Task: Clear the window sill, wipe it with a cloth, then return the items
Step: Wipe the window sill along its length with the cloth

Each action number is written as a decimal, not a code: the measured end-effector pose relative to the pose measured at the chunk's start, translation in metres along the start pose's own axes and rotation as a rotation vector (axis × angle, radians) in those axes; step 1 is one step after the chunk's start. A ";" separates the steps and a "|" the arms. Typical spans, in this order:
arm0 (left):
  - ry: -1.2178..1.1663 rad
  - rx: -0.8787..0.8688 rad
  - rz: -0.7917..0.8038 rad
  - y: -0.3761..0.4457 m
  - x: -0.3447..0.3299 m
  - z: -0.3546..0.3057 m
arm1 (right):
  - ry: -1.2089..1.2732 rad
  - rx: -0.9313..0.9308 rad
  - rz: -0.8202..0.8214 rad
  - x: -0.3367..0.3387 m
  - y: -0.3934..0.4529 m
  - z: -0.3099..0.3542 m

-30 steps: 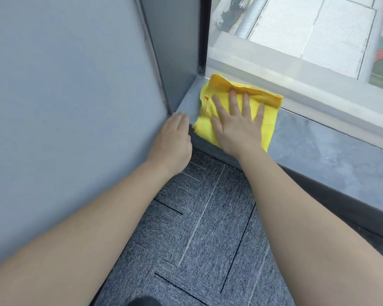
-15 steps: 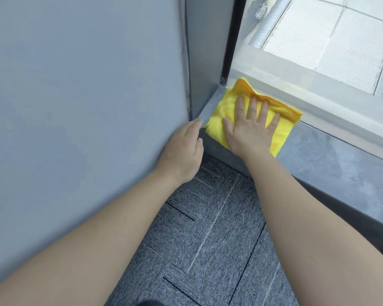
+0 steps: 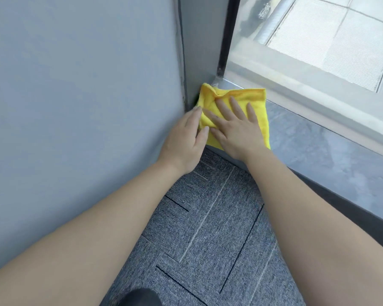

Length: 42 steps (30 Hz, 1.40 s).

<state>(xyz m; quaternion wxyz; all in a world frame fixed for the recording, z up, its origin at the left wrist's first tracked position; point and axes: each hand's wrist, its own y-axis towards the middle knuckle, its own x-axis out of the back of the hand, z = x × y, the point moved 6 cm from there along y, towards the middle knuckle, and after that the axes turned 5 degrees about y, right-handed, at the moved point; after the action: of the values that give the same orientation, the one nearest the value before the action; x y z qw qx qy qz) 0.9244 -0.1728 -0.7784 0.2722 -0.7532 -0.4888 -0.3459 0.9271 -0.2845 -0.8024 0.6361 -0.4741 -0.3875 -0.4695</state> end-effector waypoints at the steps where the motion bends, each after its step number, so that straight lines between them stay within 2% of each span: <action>1: -0.001 -0.011 0.004 0.001 -0.002 -0.002 | 0.002 -0.019 0.000 -0.001 -0.006 -0.006; 9: 0.219 -0.091 0.083 0.018 -0.028 -0.010 | 0.069 -0.421 -0.042 -0.002 -0.051 -0.062; 13: 0.320 -0.082 0.159 0.020 -0.035 -0.004 | 0.170 -0.601 -0.069 -0.001 -0.040 -0.067; 16: 0.301 -0.092 0.185 0.019 -0.036 -0.003 | 0.219 -0.669 -0.089 -0.001 -0.026 -0.058; 18: 0.249 -0.081 0.189 0.020 -0.035 -0.003 | 0.194 -0.625 -0.091 -0.001 -0.020 -0.050; 21: 0.133 -0.039 0.170 0.022 -0.031 -0.005 | 0.115 -0.442 -0.079 0.000 -0.021 -0.042; 25: 0.167 -0.065 0.142 0.026 -0.032 -0.008 | 0.050 -0.250 -0.051 0.002 -0.042 -0.049; 29: 0.180 -0.104 0.165 0.023 -0.043 -0.026 | 0.009 -0.245 -0.026 -0.001 -0.072 -0.070; 35: 0.236 -0.182 0.228 0.025 -0.065 -0.053 | 0.084 -0.582 -0.073 -0.003 -0.111 -0.113; 42: 0.268 -0.221 0.245 0.034 -0.068 -0.051 | 0.276 -0.924 -0.134 -0.001 -0.086 -0.114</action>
<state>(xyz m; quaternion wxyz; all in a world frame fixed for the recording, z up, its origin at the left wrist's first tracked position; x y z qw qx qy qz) 0.9234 -0.2616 -0.8032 0.2904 -0.7795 -0.3121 -0.4589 0.8493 -0.4037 -0.8115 0.3728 -0.6141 -0.0802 -0.6909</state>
